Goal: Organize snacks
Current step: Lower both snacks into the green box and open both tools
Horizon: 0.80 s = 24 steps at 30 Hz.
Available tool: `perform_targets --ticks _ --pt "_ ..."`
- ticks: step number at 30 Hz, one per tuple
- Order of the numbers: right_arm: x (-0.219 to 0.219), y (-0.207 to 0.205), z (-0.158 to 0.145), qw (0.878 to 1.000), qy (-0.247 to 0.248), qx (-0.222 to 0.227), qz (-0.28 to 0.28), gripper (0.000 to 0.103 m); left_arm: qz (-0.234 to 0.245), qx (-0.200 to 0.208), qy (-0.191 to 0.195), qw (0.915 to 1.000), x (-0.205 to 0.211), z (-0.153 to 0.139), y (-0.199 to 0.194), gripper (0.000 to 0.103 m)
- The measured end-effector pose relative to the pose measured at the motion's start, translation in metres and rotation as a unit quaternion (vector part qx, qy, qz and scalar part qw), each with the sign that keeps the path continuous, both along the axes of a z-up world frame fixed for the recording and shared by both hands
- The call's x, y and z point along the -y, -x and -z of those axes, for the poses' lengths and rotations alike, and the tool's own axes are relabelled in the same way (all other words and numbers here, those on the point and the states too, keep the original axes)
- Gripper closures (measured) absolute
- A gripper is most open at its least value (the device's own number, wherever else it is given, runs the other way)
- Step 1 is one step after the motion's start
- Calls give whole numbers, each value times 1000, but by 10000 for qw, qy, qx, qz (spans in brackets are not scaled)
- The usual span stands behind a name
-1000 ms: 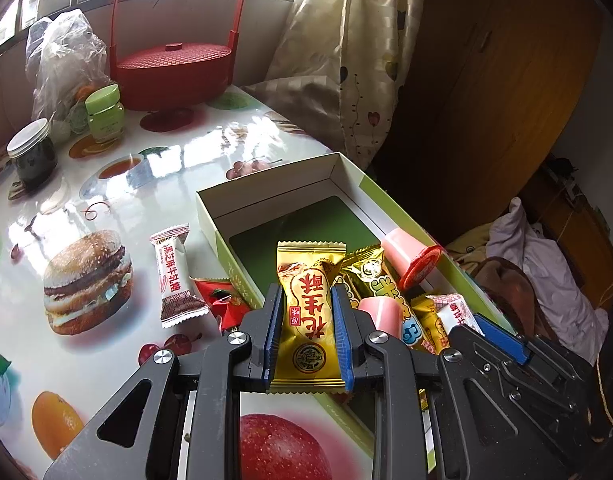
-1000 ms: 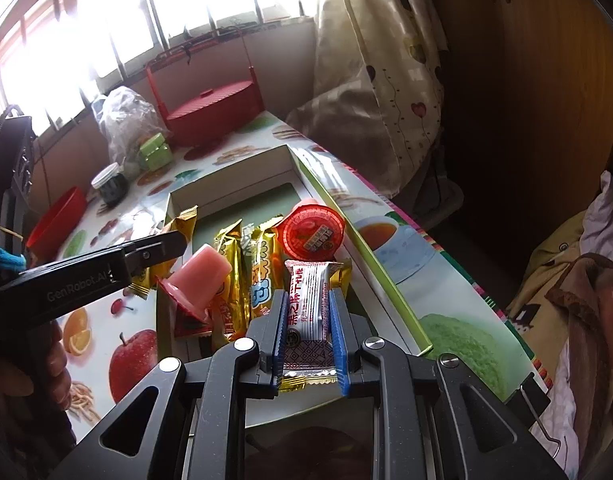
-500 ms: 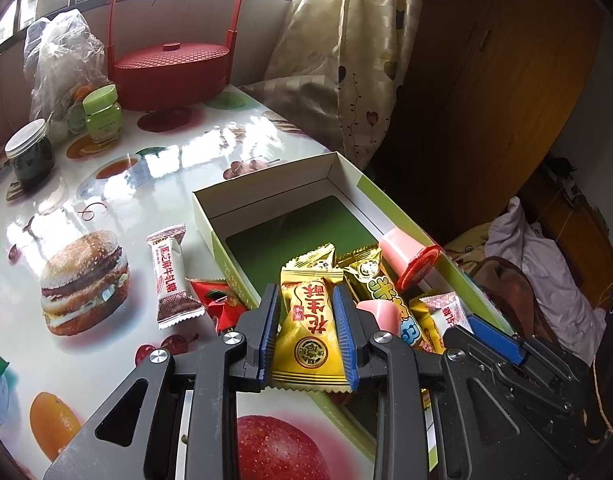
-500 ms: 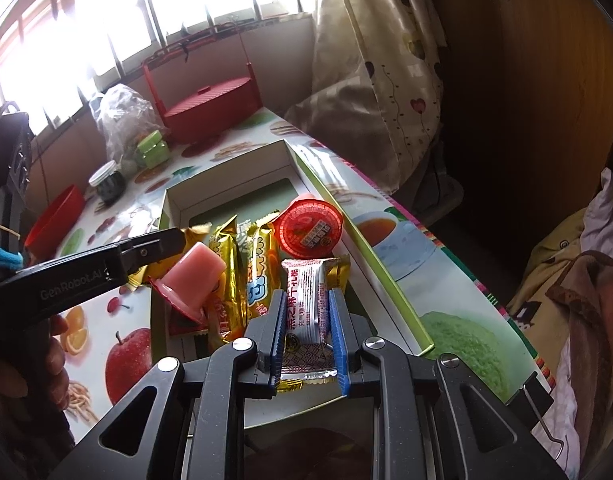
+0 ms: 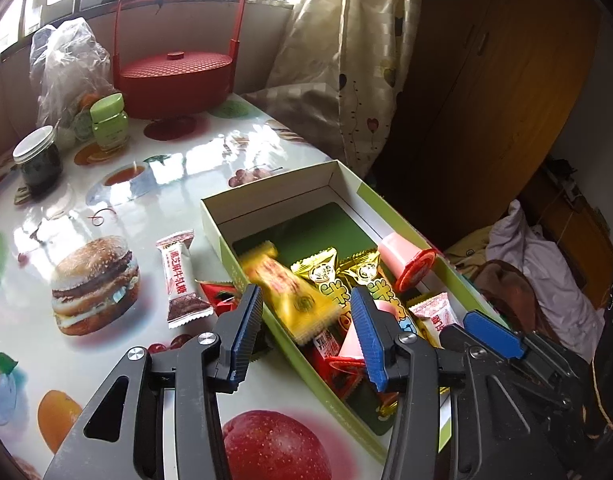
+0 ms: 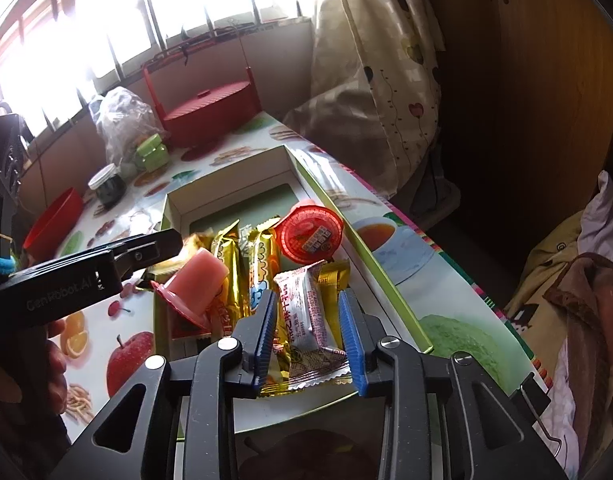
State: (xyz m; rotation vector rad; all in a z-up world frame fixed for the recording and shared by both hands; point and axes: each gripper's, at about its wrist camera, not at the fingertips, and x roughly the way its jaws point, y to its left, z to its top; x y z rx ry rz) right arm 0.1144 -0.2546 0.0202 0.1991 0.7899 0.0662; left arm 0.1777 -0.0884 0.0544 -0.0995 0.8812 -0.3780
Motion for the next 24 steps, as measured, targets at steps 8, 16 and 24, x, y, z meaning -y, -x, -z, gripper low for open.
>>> perform_targets --ticks 8,16,24 --pt "-4 2 -5 10000 64 72 -15 67 2 58 -8 10000 -4 -5 4 56" --pt "-12 3 -13 9997 130 200 -89 60 -71 189 -26 9998 -15 -13 13 56" --pt "-26 6 -21 9990 191 344 -195 54 -248 268 -32 9993 -32 -15 20 52"
